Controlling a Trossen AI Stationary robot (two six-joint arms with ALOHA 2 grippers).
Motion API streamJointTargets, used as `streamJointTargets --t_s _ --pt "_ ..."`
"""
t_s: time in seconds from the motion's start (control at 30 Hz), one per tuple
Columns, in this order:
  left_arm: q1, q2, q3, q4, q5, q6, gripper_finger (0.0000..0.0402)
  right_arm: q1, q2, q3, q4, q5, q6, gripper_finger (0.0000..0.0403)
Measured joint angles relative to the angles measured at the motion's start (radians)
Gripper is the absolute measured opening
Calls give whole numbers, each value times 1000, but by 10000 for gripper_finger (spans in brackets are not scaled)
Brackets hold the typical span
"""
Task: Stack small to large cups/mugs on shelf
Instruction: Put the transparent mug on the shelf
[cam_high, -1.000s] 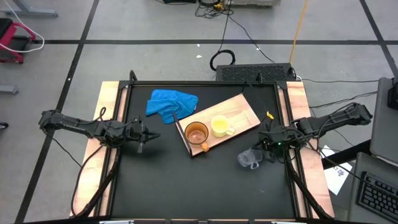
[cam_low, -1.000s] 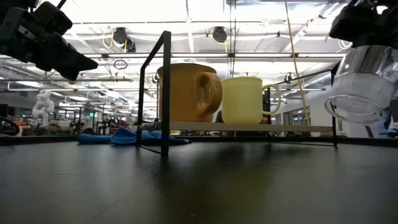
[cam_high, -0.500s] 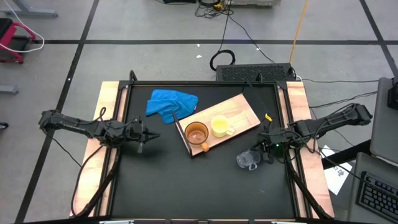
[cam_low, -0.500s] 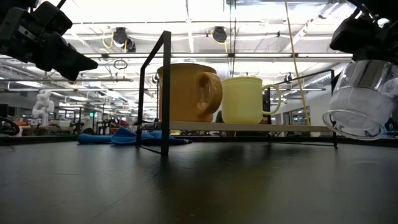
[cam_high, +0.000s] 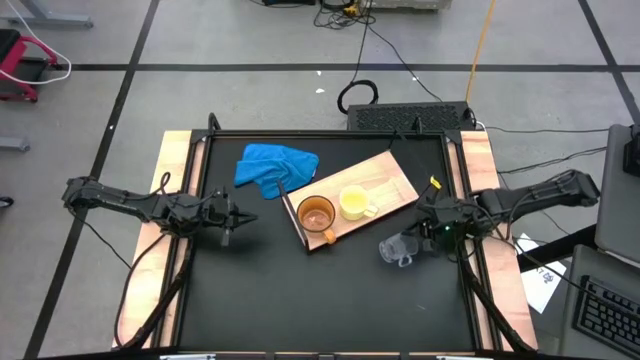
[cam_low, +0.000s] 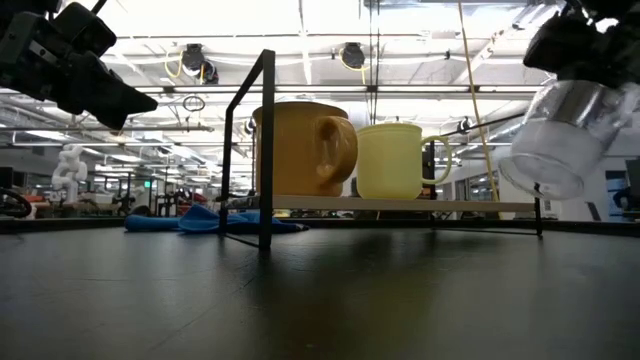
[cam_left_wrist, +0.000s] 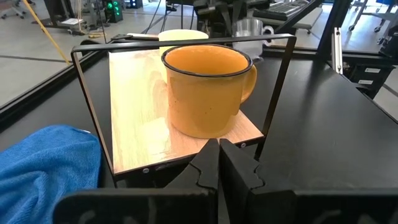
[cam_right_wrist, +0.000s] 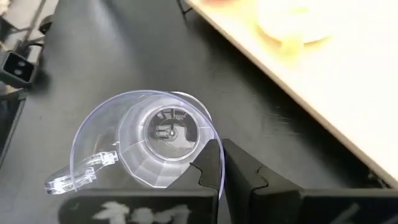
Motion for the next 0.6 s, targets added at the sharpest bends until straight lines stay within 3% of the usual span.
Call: streamJointTargets --t_s 0.33,0.6 --pt "0 0 0 0 0 1 15 -127 33 165 -259 -6 -54 0" --pt "0 0 0 0 0 1 15 -237 118 307 -359 -46 -178 0"
